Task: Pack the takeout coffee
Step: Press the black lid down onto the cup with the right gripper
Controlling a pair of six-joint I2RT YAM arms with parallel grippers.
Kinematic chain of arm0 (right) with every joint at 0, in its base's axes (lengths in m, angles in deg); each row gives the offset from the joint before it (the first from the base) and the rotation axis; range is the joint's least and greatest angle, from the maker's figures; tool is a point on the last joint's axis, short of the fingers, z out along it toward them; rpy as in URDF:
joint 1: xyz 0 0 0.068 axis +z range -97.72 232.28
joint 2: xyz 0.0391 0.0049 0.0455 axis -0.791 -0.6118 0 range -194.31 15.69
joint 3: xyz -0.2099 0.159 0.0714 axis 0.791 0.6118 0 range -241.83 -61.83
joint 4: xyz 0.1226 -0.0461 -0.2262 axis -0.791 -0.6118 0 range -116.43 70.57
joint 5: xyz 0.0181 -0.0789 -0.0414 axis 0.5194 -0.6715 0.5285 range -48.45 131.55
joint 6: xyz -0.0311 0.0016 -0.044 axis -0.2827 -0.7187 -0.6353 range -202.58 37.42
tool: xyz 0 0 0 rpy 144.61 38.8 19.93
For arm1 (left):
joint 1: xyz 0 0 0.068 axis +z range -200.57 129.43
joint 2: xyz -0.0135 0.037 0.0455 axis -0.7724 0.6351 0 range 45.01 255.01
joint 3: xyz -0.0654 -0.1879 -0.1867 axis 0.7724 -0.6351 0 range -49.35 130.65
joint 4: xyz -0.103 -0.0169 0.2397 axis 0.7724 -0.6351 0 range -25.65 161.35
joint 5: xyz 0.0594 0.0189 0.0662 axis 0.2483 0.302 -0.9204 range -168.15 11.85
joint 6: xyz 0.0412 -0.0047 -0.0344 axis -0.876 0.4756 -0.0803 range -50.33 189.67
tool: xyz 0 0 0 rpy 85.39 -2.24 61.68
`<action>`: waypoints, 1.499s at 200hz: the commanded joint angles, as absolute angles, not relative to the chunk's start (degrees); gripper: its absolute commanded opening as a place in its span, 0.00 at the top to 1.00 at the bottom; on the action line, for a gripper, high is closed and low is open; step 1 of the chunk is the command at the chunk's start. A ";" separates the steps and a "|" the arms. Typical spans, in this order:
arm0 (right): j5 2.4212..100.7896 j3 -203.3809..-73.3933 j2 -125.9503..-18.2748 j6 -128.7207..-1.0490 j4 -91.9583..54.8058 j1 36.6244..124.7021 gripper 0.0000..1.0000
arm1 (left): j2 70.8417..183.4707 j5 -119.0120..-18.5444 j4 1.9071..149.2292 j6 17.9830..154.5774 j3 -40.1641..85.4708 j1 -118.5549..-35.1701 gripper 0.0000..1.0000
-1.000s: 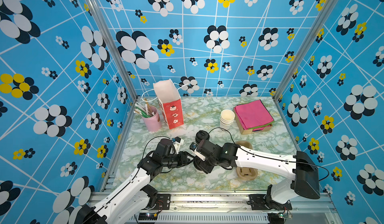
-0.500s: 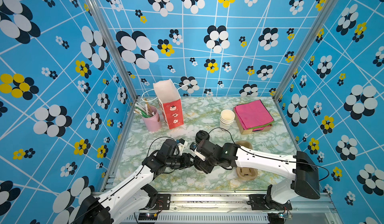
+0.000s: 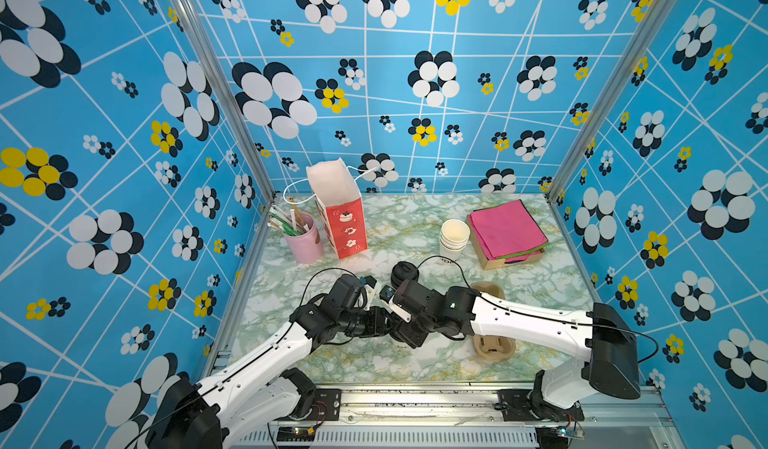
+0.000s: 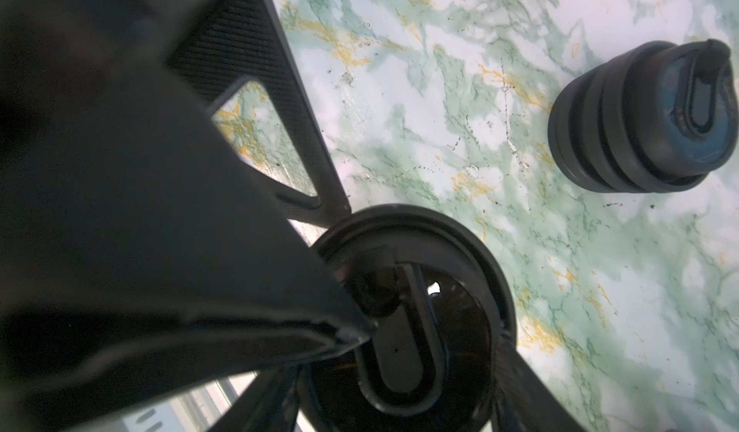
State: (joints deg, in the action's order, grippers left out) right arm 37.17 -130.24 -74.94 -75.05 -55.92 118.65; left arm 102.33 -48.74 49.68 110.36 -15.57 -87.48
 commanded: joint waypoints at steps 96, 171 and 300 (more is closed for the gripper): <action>33.18 -127.10 -75.33 -71.16 -64.00 118.78 0.28 | 105.59 -57.40 36.68 106.23 -13.87 -89.31 0.53; 30.51 -127.34 -71.44 -71.60 -61.48 118.81 0.13 | 106.55 -57.76 35.84 105.40 -13.19 -89.59 0.54; 27.69 -122.98 -59.61 -71.38 -57.90 118.24 0.03 | 106.87 -56.79 36.18 105.98 -7.94 -89.84 0.52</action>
